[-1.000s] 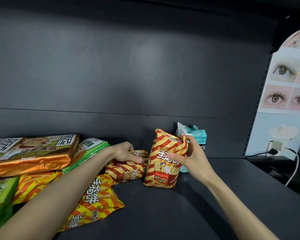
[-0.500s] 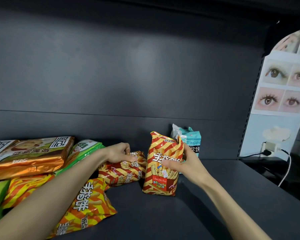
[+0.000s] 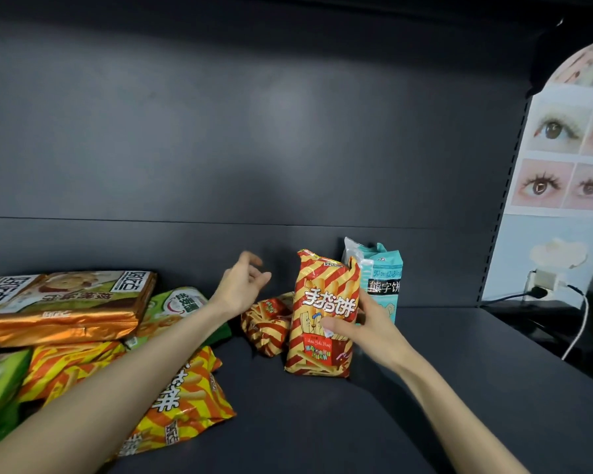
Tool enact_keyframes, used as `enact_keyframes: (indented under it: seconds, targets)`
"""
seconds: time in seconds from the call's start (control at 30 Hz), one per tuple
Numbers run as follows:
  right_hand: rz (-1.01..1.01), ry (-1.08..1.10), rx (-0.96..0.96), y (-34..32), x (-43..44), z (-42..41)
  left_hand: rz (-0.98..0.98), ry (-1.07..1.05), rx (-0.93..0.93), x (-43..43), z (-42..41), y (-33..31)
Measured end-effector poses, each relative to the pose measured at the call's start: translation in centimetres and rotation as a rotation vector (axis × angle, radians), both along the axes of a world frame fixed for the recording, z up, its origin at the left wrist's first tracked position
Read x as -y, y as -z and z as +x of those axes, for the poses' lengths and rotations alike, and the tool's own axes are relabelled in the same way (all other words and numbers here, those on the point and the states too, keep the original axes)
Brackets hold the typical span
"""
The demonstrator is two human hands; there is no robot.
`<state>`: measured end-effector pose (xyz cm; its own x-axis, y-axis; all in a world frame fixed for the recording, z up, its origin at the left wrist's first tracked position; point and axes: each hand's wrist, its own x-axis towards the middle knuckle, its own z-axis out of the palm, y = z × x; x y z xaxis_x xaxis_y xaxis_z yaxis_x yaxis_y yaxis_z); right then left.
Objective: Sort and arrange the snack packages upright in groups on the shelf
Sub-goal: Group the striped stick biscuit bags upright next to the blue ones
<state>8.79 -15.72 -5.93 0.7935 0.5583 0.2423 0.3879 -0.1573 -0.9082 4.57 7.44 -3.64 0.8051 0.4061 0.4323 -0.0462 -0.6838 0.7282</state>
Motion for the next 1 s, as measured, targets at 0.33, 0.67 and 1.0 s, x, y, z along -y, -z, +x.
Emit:
enact_keyframes:
  seconds: [0.33,0.67,1.0]
  targets:
    - [0.055,0.007,-0.018,0.6,0.0,-0.1,0.018,0.125,-0.698,-0.4,0.9,0.0]
    - [0.058,-0.027,-0.008,0.8,0.0,0.0,-0.211,0.218,-0.826,-1.4,0.9,-0.7]
    - [0.04,-0.093,-0.059,0.8,-0.1,-0.2,-0.422,0.303,-0.682,-2.1,-0.6,-0.7]
